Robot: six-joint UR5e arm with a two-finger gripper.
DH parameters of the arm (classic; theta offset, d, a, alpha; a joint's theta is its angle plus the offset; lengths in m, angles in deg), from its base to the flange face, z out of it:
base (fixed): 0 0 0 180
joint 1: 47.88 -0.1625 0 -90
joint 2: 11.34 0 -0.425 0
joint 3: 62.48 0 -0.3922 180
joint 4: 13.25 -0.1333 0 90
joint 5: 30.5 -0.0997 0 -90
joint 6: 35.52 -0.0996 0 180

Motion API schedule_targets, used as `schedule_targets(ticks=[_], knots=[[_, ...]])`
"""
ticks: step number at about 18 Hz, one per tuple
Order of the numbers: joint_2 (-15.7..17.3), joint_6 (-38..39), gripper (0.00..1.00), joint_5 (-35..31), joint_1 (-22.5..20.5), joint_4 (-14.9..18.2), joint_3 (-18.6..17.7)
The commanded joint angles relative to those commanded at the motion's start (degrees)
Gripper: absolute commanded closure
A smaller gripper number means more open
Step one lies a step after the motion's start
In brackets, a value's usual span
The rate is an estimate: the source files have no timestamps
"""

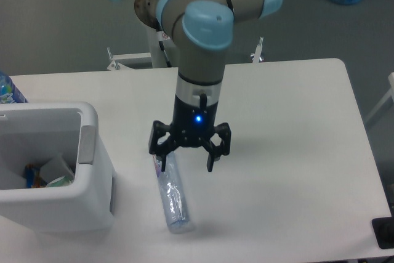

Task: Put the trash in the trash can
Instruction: 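Move the open gripper over the clear water bottle, then lower the gripper around the water bottle and close on it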

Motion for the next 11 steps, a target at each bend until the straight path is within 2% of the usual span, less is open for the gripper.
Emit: schedule_targets(ticks=[3,11], knots=[[-2.6,-2.0,0.00,-0.2,0.2,0.0,-0.4],[-9.9,3.4,0.00,0.1,2.2,-1.4,2.4]])
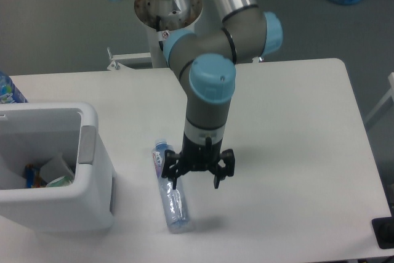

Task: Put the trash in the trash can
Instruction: 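Lower the gripper around the water bottle and close on it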

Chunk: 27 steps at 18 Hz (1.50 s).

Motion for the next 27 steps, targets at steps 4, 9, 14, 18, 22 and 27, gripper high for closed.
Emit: schedule_targets(ticks=[4,9,14,18,22,27], knots=[[-3.1,1.5,0.00,-0.2,1.2,-0.3,0.8],[-6.3,3.9,0.00,-0.6,2.8,-0.3,2.6],[-8.1,4.6,0.00,-2.1,3.5,-1.0,3.0],[-8.7,4.6,0.00,-3.3,4.0,-1.0,2.9],[-9.7,4.5,0.00,-4.8,4.4,-1.1,2.9],[-10.6,4.6,0.00,-5.3,4.6,-1.1,2.8]])
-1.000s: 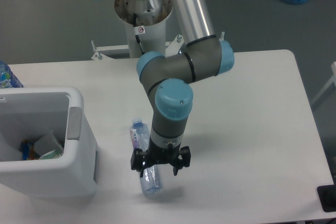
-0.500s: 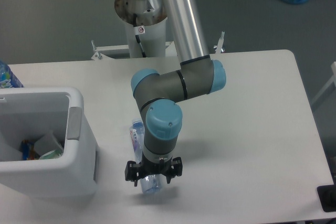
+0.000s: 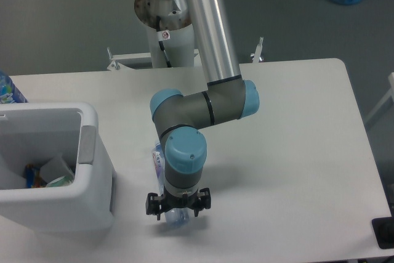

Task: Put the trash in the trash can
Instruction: 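Lower the gripper around the water bottle and close on it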

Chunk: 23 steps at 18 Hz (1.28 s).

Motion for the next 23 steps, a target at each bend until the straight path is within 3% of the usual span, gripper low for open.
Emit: schedule_targets(ticks=[12,18,23], knots=[[-1.1,-0.1,0.01,-2.1,0.8,0.0,0.6],[-1.1,0.0,0.28,-4.0,0.8,0.0,0.6],[-1.0,-0.1,0.32,-4.1,0.8,0.0,0.6]])
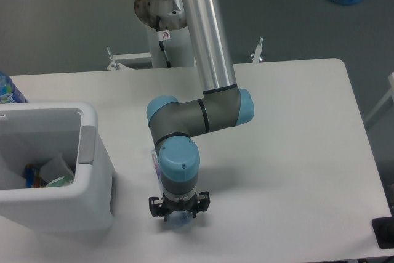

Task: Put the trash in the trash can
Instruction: 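Lower the gripper around the water bottle and close on it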

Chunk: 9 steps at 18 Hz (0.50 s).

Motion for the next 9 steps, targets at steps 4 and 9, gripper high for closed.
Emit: schedule_targets(ticks=[4,9], knots=[[0.2,-0.1,0.34,-0.1,0.0,0.1,0.0],[0.9,-0.7,0.37,-0.1,0.0,0.1,0.0]])
